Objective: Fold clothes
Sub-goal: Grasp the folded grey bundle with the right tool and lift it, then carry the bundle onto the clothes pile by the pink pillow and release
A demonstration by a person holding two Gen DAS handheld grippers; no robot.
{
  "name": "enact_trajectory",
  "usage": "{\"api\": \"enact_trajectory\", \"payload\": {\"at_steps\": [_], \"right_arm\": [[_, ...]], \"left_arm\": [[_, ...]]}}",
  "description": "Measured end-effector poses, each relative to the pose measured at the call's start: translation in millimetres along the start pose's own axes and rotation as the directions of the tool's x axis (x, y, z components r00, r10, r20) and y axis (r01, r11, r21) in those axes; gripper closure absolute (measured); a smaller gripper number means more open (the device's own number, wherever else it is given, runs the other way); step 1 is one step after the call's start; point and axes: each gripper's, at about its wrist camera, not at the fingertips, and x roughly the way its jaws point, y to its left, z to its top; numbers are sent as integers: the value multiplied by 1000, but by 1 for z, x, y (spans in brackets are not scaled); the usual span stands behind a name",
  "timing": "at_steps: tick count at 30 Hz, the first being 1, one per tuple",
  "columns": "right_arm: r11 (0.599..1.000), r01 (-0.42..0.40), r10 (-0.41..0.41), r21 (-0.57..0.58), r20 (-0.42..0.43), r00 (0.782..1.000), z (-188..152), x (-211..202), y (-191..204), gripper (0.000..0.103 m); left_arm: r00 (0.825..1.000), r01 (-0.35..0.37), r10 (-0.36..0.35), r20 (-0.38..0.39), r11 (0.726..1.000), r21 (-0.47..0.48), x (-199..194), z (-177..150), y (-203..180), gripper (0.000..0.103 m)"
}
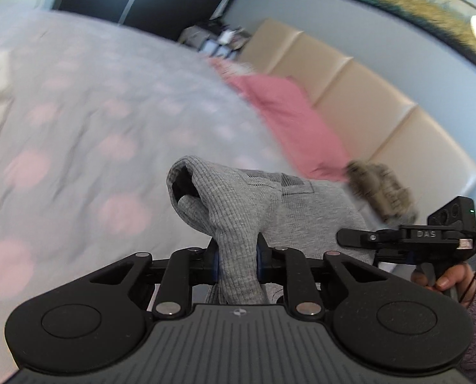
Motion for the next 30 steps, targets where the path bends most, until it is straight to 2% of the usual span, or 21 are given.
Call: {"api": "enact_trajectory", "payload": {"at_steps": [5,8,12,18,23,30], "right_arm": [[993,85,-80,-81,57,995,65,-80,8,81],[981,159,-148,-113,99,984,103,-137,4,81],[947,288,-264,-141,167,950,149,-216,-7,81],[896,423,-385,-138,234,893,203,-303,-38,81],[876,474,-446,-83,230,865,235,-331,-94,81],[872,489,-477,-7,205,855,266,-315,-189,81]], "left_arm": [[989,144,-145,4,989,36,44,42,-74,86],[969,246,-246,-1,968,60,79,64,-120,86],[935,354,-352,-35,932,78,133,90,-186,87],[912,404,-398,-101,914,43,218,97,-245,87],[888,440,-433,-153,898,10,289,102,-292,87],[895,399,-403,-193,915,-61,371,87,-293,87]]}}
